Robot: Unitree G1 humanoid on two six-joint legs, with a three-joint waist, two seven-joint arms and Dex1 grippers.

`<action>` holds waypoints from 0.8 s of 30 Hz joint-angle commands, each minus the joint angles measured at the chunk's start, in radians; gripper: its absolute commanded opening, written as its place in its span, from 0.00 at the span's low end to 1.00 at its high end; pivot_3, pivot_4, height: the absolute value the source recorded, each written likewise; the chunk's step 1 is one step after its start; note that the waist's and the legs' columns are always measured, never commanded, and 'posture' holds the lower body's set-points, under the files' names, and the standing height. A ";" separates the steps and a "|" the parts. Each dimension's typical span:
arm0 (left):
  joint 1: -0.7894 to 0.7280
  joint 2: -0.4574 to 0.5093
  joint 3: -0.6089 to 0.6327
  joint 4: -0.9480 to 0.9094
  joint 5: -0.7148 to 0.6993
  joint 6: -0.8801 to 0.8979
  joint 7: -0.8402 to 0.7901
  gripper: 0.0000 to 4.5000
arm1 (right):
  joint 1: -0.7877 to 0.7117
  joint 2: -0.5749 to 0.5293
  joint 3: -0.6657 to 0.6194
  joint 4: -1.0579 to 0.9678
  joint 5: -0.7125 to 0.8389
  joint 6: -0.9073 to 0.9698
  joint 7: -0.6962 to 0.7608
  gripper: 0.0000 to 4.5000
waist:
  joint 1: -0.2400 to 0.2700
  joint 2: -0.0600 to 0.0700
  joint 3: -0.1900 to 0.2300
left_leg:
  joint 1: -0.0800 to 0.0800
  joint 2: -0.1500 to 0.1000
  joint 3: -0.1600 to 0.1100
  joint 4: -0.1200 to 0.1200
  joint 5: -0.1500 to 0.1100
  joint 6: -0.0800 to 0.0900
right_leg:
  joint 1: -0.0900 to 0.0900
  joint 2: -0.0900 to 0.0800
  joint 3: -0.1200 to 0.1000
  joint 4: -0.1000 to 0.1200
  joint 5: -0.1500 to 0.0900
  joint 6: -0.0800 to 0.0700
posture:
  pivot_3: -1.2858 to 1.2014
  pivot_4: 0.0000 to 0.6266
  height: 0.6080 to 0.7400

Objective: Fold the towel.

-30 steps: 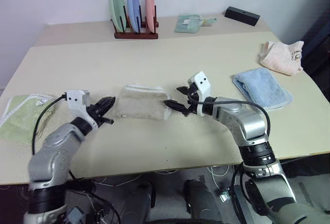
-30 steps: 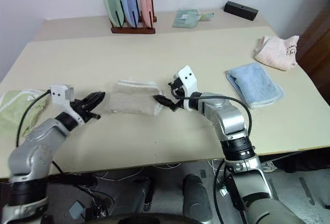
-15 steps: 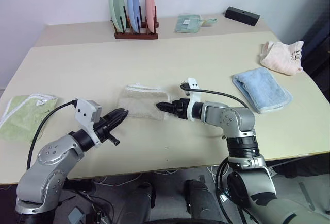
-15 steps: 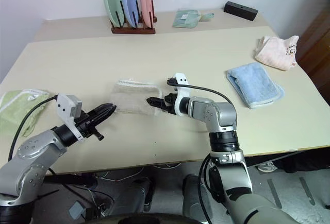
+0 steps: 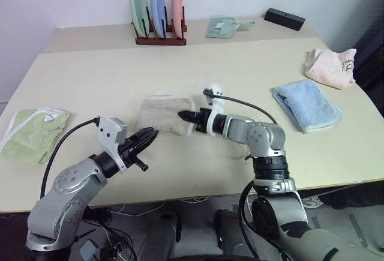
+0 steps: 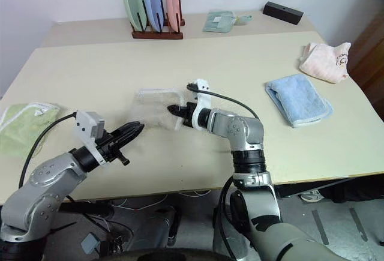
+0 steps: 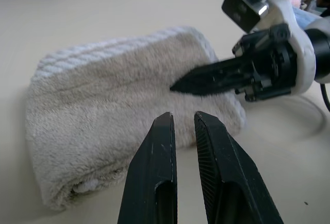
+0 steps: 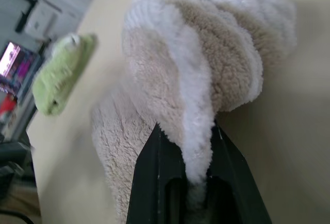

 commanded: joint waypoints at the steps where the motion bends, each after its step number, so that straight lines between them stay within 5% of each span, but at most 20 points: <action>1: -0.033 -0.014 -0.037 -0.048 -0.016 0.005 0.010 0.13 | -0.029 -0.065 -0.136 -0.109 0.034 -0.077 -0.063 0.01 | 0.006 0.000 0.000 | 0.000 0.000 0.000 0.000 0.000 0.000 | 0.000 0.000 0.000 0.000 0.000 0.000 | 0.52 0.24 1.00; 13: -0.241 -0.111 -0.227 0.125 0.029 -0.012 -0.047 0.13 | -0.011 -0.342 -0.713 -0.150 0.213 -0.105 -0.405 0.01 | 0.002 0.001 0.001 | 0.000 0.000 0.005 0.000 0.000 0.001 | 0.001 -0.001 -0.001 -0.001 0.000 0.000 | 0.52 0.24 1.00; 23: -0.264 -0.118 -0.255 0.170 0.051 -0.025 -0.085 0.13 | 0.182 -0.339 -0.763 -0.174 0.265 -0.010 -0.532 0.01 | 0.000 0.005 0.001 | 0.000 0.001 0.008 0.002 -0.001 0.002 | 0.001 -0.001 0.002 -0.001 0.000 0.000 | 0.52 0.24 1.00; 24: -0.259 -0.118 -0.255 0.167 0.052 -0.024 -0.083 0.13 | 0.187 -0.344 -0.761 -0.174 0.265 -0.018 -0.532 0.08 | 0.001 0.005 0.001 | 0.000 0.001 0.008 0.002 -0.001 0.002 | 0.001 -0.001 0.002 -0.001 0.000 0.000 | 0.52 0.24 1.00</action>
